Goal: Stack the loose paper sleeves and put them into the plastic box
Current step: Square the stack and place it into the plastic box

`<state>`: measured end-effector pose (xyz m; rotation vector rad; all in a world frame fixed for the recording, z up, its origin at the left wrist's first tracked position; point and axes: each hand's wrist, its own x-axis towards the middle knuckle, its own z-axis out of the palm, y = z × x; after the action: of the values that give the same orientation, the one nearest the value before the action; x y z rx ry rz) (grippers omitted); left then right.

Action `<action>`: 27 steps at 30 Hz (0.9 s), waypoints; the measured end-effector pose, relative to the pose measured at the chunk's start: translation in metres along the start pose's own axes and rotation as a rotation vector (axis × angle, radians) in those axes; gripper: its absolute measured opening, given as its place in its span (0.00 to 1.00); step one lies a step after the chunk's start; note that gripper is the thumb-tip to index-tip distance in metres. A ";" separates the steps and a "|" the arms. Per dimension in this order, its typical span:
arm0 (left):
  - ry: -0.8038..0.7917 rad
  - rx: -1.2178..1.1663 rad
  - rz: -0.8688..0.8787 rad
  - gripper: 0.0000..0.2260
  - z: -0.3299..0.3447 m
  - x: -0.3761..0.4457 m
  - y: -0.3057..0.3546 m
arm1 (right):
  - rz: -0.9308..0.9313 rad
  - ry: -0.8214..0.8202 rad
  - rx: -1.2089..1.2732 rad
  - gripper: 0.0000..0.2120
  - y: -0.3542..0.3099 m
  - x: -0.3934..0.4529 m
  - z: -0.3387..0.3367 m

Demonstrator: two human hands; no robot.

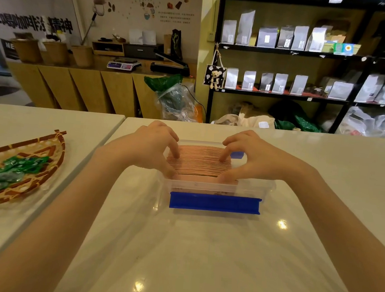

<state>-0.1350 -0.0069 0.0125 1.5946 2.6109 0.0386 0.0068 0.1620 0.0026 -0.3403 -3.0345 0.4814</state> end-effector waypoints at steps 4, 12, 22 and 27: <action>0.011 -0.006 0.011 0.17 0.003 0.001 0.001 | 0.003 -0.018 -0.011 0.19 -0.001 0.000 0.002; 0.019 0.009 -0.013 0.17 0.006 0.003 -0.002 | 0.013 0.023 0.007 0.18 -0.003 0.000 0.007; 0.010 0.025 -0.013 0.18 0.005 0.002 -0.001 | 0.069 -0.031 -0.098 0.17 -0.001 -0.007 -0.005; 0.014 0.041 -0.014 0.17 0.005 0.001 0.000 | 0.125 -0.041 -0.088 0.20 -0.002 -0.006 0.000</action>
<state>-0.1347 -0.0059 0.0077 1.5943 2.6499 -0.0048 0.0118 0.1591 0.0035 -0.5339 -3.0937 0.3670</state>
